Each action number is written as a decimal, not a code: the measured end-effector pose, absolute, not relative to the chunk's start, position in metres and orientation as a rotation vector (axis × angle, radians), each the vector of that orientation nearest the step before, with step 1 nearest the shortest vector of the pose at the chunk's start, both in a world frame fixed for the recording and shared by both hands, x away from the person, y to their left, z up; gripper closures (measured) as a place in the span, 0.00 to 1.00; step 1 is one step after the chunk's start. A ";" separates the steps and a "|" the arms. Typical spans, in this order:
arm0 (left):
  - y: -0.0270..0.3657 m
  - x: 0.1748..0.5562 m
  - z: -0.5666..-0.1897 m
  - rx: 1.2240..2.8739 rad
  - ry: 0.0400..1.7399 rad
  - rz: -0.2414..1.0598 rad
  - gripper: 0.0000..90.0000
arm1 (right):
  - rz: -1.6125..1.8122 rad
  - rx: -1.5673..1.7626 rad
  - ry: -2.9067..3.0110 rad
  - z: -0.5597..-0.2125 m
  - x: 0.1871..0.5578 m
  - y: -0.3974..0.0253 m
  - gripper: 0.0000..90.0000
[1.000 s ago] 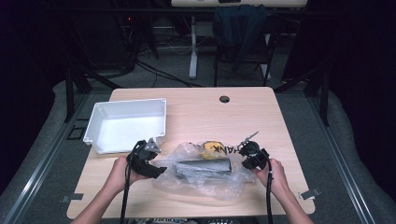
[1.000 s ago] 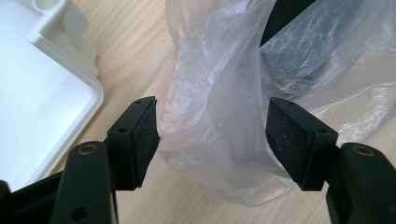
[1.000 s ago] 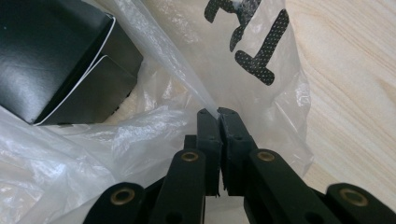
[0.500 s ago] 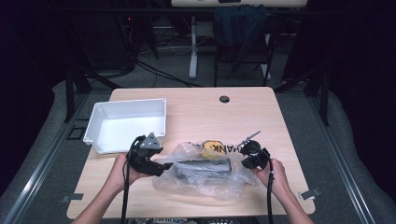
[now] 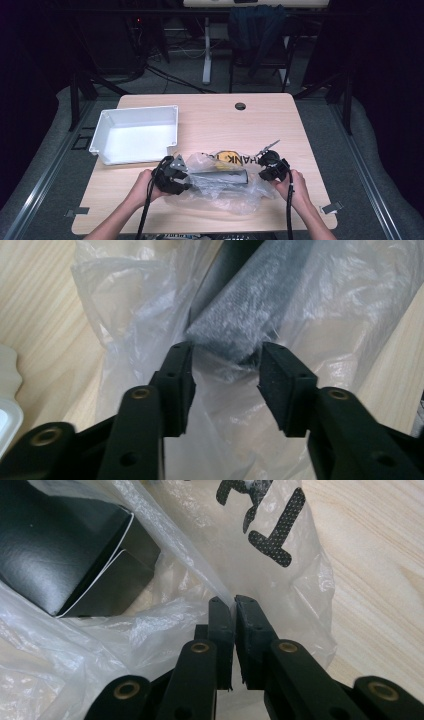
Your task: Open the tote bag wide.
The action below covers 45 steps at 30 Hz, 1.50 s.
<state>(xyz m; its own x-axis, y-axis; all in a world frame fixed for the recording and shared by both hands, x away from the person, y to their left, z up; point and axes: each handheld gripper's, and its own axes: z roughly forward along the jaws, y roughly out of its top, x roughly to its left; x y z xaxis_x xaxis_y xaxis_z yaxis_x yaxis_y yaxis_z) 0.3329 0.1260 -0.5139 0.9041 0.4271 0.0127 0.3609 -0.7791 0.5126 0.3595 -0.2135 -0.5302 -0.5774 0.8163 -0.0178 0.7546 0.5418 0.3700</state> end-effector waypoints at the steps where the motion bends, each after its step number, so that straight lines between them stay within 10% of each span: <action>1: 0.126 0.333 -0.514 2.549 0.560 0.164 0.67 | 0.469 1.327 2.598 -0.529 0.360 -0.214 0.95; 15: 0.121 0.328 -0.517 2.534 0.531 0.149 1.00 | 0.495 1.343 2.591 -0.530 0.359 -0.212 0.95; 41: 0.123 0.318 -0.545 2.715 0.495 0.019 1.00 | 0.422 1.310 2.604 -0.537 0.363 -0.208 0.94; 45: 0.133 0.315 -0.523 2.627 0.504 0.020 0.86 | 0.467 1.318 2.599 -0.535 0.361 -0.208 0.93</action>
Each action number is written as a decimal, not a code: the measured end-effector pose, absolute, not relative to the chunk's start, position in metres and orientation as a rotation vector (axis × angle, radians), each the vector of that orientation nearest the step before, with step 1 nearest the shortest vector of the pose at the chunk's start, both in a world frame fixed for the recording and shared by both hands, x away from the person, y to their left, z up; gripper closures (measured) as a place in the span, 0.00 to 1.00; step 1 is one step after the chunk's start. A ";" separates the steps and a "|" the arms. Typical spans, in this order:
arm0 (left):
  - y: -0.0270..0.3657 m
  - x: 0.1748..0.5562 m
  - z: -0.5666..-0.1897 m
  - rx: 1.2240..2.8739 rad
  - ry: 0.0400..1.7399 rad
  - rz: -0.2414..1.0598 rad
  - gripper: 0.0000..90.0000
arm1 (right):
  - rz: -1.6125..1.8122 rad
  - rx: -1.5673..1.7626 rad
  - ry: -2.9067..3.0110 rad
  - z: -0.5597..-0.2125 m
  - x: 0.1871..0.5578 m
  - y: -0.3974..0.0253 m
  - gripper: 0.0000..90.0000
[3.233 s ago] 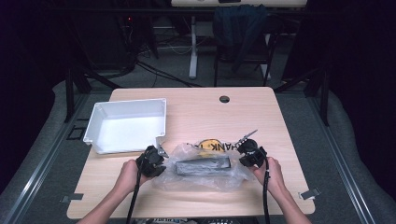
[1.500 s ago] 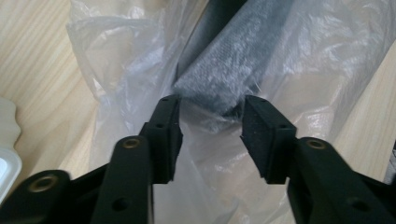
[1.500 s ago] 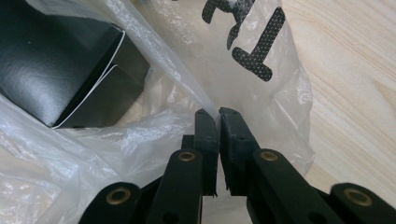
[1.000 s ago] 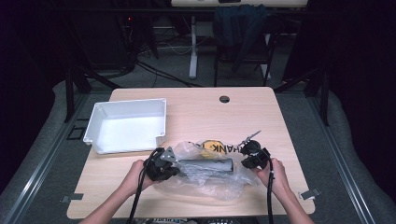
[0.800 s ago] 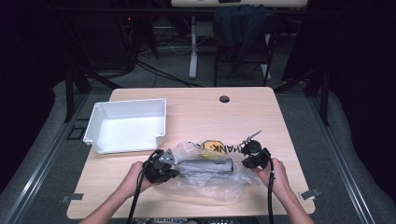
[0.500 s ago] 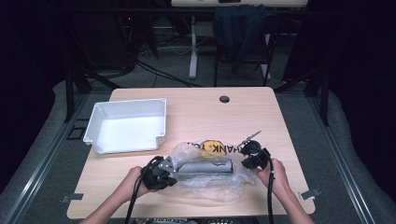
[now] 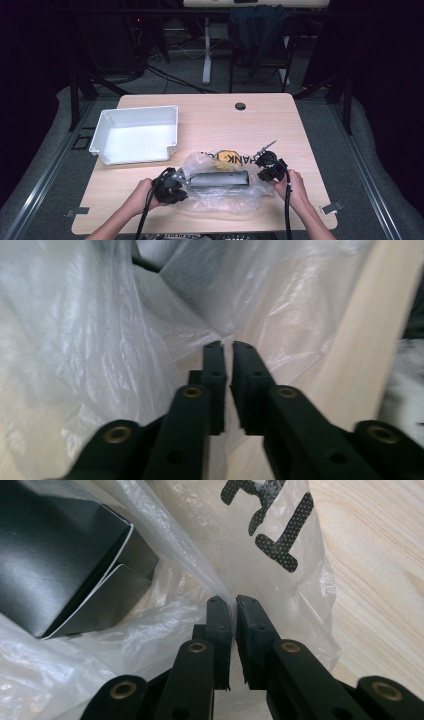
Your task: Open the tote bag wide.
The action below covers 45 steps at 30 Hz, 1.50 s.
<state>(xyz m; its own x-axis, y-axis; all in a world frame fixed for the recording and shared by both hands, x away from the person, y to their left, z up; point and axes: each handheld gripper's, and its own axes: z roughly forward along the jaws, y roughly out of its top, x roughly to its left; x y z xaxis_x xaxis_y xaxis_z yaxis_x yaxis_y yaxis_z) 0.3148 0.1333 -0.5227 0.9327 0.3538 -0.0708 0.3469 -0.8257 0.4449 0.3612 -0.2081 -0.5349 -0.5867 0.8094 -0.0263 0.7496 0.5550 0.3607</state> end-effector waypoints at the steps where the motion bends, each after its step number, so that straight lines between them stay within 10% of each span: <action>1: 0.135 0.313 -0.517 2.596 0.510 0.023 0.81 | 0.451 1.298 2.604 -0.533 0.361 -0.210 0.93; 11: 0.128 0.325 -0.491 2.456 0.514 0.141 0.51 | 0.490 1.315 2.587 -0.529 0.359 -0.211 0.93; 20: 0.118 0.323 -0.507 2.565 0.395 0.140 0.94 | 0.465 1.303 2.606 -0.528 0.359 -0.212 0.93; 35: 0.116 0.326 -0.537 2.698 0.439 0.148 1.00 | 0.436 1.282 2.583 -0.540 0.366 -0.203 0.94; 45: 0.128 0.331 -0.526 2.648 0.546 0.232 0.66 | 0.429 1.271 2.574 -0.541 0.366 -0.203 0.93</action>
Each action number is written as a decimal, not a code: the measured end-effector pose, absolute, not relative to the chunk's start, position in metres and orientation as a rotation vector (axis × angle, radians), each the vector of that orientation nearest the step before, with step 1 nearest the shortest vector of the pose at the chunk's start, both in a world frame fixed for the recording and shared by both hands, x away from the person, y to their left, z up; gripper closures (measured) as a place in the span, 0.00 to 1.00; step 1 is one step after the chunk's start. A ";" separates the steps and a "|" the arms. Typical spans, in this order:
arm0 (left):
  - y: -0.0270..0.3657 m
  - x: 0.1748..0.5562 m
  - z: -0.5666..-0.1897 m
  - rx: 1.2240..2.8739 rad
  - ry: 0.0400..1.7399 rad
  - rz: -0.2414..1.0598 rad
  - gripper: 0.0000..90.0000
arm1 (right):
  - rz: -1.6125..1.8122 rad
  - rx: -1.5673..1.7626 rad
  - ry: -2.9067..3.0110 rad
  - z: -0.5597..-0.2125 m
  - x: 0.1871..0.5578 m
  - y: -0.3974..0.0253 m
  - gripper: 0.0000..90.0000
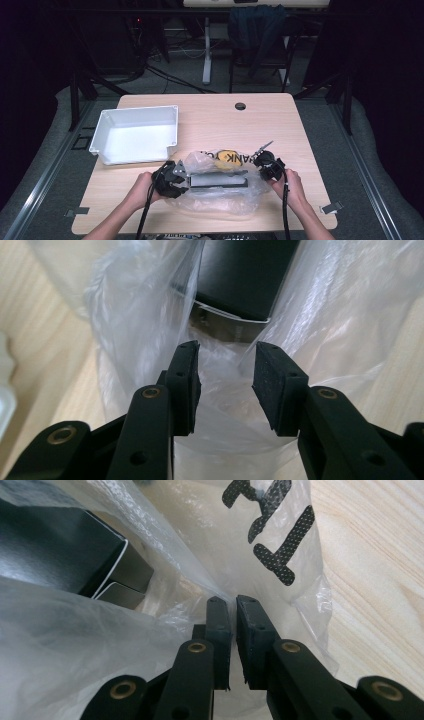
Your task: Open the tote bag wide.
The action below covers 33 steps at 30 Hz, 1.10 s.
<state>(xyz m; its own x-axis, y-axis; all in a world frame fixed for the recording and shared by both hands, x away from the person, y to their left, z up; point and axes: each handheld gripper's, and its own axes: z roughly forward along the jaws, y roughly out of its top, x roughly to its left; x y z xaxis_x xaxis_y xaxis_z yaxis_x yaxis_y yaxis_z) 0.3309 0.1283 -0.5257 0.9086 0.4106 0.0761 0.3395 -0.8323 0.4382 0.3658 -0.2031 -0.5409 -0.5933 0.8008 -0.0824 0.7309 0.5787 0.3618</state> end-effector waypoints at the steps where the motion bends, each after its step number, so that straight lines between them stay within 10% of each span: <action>1: 0.129 0.334 -0.528 2.646 0.550 0.221 0.64 | 0.411 1.265 2.580 -0.540 0.367 -0.203 0.93; 27: 0.125 0.352 -0.544 2.644 0.660 0.117 0.57 | 0.300 1.294 2.641 -0.537 0.375 -0.214 0.81; 33: 0.128 0.337 -0.542 2.650 0.629 0.087 0.54 | 0.407 1.337 2.616 -0.542 0.370 -0.218 0.65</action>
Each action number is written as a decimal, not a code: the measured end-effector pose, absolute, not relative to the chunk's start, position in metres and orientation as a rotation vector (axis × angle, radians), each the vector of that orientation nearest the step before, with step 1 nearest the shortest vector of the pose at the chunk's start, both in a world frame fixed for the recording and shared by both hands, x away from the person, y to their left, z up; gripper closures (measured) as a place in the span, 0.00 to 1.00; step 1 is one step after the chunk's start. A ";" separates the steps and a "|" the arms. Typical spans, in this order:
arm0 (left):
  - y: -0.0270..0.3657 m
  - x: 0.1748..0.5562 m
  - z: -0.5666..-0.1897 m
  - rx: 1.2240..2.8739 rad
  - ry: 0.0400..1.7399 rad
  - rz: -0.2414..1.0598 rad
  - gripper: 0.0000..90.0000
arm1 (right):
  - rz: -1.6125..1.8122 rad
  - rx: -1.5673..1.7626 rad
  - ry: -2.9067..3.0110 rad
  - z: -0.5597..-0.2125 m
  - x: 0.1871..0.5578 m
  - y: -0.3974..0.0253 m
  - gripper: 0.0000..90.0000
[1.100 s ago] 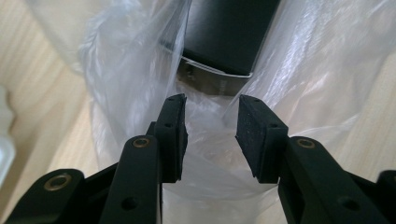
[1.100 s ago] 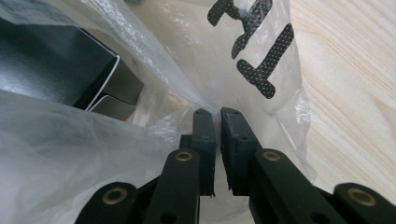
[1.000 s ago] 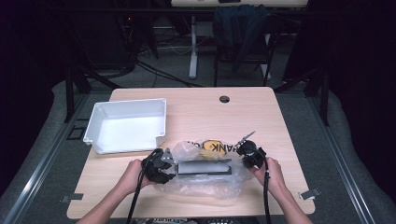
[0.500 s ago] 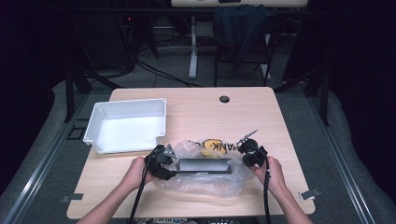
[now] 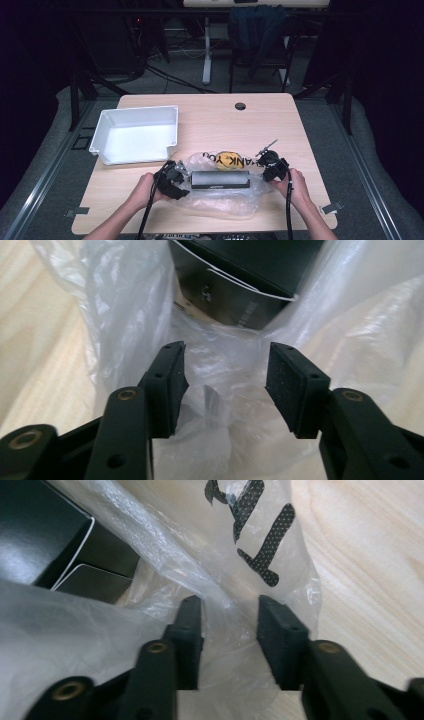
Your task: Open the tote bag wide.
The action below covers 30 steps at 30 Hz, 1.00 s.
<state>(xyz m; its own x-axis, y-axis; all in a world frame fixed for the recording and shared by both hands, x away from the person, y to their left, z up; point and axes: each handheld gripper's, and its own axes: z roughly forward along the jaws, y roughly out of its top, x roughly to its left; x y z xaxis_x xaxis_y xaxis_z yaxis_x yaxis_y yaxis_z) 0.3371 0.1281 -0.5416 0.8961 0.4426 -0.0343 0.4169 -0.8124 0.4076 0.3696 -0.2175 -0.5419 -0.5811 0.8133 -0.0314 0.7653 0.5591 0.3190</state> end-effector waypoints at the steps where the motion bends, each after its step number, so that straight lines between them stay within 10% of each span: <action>1: 0.129 0.336 -0.540 2.644 0.628 0.091 0.52 | 0.435 1.326 2.620 -0.540 0.369 -0.219 0.62; 20: 0.135 0.333 -0.480 2.505 0.549 0.190 0.34 | 0.662 1.238 2.594 -0.500 0.362 -0.229 0.24; 30: 0.089 0.353 -0.477 2.573 0.370 0.154 0.50 | 0.755 1.240 2.562 -0.490 0.358 -0.239 0.23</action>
